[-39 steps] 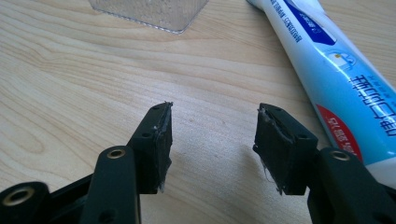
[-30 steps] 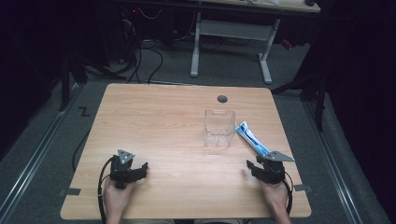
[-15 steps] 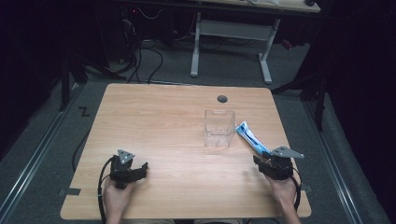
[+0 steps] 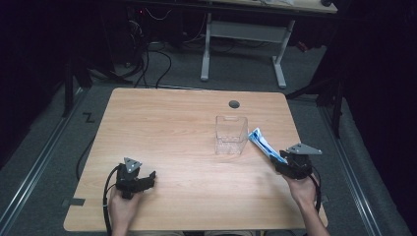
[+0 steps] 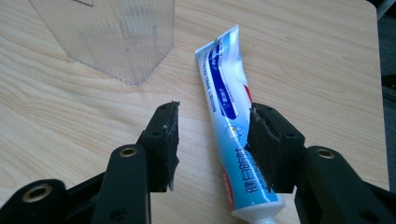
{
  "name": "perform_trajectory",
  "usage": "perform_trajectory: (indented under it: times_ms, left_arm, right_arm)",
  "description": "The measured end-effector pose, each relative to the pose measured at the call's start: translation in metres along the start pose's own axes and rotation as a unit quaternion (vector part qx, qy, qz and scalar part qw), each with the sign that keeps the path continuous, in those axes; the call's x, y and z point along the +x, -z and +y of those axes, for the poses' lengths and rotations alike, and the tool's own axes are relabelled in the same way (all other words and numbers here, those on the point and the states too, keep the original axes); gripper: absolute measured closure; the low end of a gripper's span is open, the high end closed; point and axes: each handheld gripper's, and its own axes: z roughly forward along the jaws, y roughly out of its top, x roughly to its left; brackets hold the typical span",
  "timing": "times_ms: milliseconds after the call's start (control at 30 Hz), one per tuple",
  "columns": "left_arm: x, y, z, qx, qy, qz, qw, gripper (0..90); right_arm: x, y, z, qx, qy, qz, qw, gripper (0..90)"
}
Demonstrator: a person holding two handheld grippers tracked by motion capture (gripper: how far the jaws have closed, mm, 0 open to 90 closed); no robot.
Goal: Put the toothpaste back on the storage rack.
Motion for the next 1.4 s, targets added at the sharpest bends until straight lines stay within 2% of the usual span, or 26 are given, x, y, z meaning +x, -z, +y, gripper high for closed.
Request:
perform_trajectory:
  times_ms: [500, 967, 1233, 1400]
  left_arm:
    - [0.0, 0.0, 0.0, 0.001, -0.001, 0.0, 1.0, 21.6]
    - [0.0, 0.0, 0.0, 0.001, -0.001, 0.0, 1.0, 21.5]
    - [0.0, 0.0, 0.0, 0.001, -0.001, 0.0, 1.0, 21.5]
    - [0.0, 0.0, 0.0, 0.001, -0.002, 0.0, 1.0, 21.5]
  right_arm:
    - [-0.009, -0.015, 0.029, 0.027, 0.021, -0.005, 0.9994, 52.5]
    - [-0.008, -0.032, 0.053, 0.047, 0.037, -0.005, 0.9982, 51.9]
    - [-0.007, -0.046, 0.058, 0.065, 0.04, 0.0, 0.9971, 50.4]
    - [-0.005, -0.053, 0.059, 0.076, 0.051, 0.0, 0.9958, 49.7]
